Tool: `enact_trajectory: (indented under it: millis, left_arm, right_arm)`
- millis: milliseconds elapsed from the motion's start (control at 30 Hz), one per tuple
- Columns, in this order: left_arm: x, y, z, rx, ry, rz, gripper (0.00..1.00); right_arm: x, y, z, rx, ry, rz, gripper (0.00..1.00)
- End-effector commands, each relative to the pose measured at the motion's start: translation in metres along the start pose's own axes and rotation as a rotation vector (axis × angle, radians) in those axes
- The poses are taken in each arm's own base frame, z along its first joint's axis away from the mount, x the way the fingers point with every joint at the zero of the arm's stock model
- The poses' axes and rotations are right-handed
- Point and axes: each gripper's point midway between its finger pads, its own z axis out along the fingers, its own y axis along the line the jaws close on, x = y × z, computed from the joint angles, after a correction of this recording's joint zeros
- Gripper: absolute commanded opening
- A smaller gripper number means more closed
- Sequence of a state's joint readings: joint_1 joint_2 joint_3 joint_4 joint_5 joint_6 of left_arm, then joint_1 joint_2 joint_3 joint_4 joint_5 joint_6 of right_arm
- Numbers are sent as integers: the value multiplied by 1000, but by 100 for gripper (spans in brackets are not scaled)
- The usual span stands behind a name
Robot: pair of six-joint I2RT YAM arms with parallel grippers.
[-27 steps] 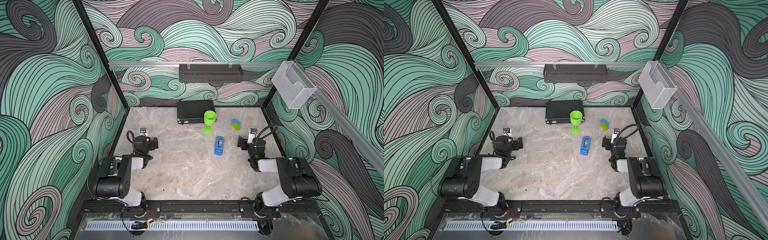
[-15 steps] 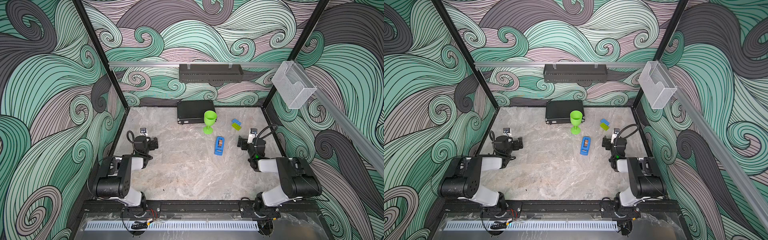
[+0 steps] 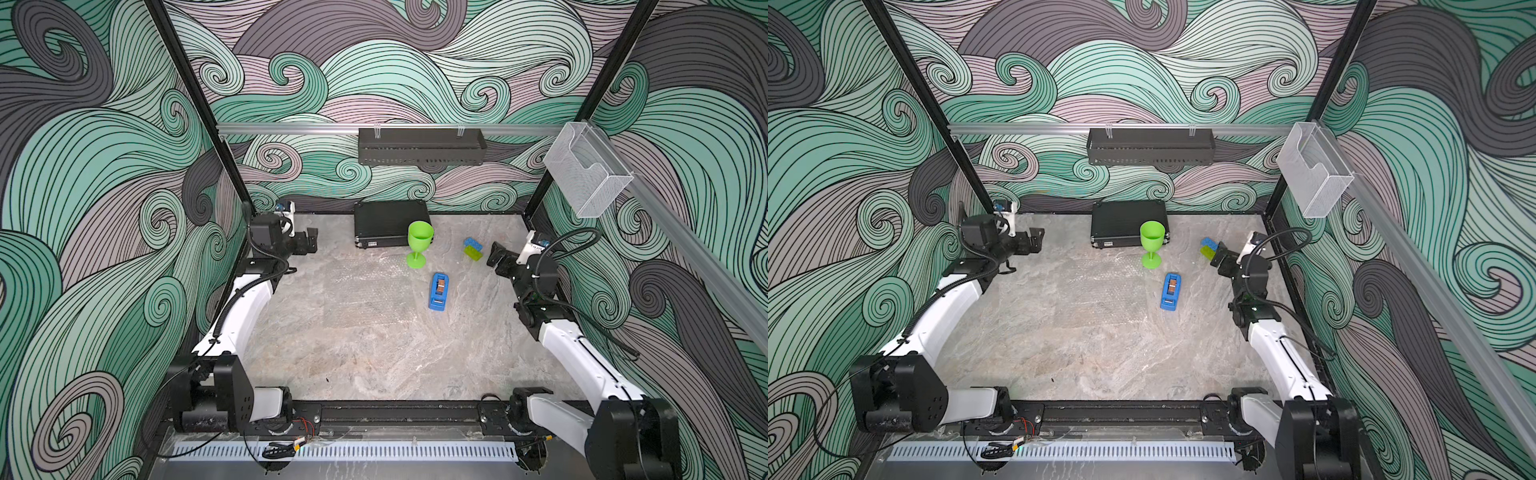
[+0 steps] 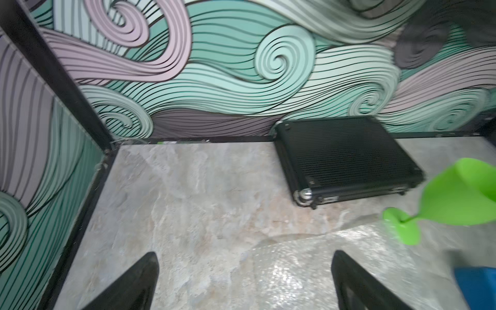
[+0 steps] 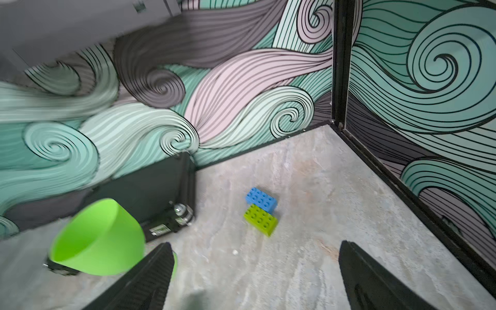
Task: Wrap wine glasses in bubble wrap
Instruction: Pick up the wine glass at the center of the board.
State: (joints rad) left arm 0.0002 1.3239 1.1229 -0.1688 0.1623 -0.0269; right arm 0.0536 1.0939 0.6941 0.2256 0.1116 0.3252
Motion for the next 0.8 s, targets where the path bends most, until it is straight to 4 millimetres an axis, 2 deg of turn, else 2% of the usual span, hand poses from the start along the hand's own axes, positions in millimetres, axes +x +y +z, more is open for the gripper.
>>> enact_trajectory:
  millis: [0, 67, 167, 300, 400, 567, 767]
  left_arm:
    - [44, -43, -15, 221, 188, -86, 98]
    - [51, -60, -19, 325, 137, -19, 99]
    - [71, -67, -18, 362, 181, 13, 99]
    - [81, -79, -19, 424, 184, 57, 99]
    - [88, -86, -17, 452, 192, 85, 99]
    - [97, -96, -16, 492, 206, 116, 99]
    - [102, -105, -16, 521, 213, 136, 99]
  right_arm:
    - [34, 26, 3, -65, 298, 109, 99]
    - [24, 53, 10, -115, 381, 67, 99]
    - [20, 90, 24, -164, 530, -1, 91]
    - [19, 133, 42, -217, 631, -62, 83]
    - [28, 150, 60, -214, 683, -115, 81]
    - [50, 167, 86, -212, 815, -113, 64]
    - [82, 175, 111, -195, 901, -134, 54]
